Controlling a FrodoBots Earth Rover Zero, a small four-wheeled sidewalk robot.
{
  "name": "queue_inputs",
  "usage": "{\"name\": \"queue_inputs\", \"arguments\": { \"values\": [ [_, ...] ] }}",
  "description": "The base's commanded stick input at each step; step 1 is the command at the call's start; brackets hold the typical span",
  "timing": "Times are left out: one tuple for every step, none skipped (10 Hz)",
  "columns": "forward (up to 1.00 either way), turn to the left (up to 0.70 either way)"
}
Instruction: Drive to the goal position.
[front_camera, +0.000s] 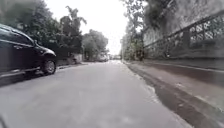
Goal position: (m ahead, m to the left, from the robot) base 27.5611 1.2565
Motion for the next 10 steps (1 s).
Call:
{"name": "queue_inputs", "arguments": {
  "values": [
    [1.00,0.00],
    [1.00,0.00],
    [1.00,0.00],
    [1.00,0.00],
    [1.00,0.00],
    [1.00,-0.23],
    [1.00,-0.40],
    [1.00,-0.40],
    [1.00,-0.40],
    [1.00,-0.40]
  ]
}}
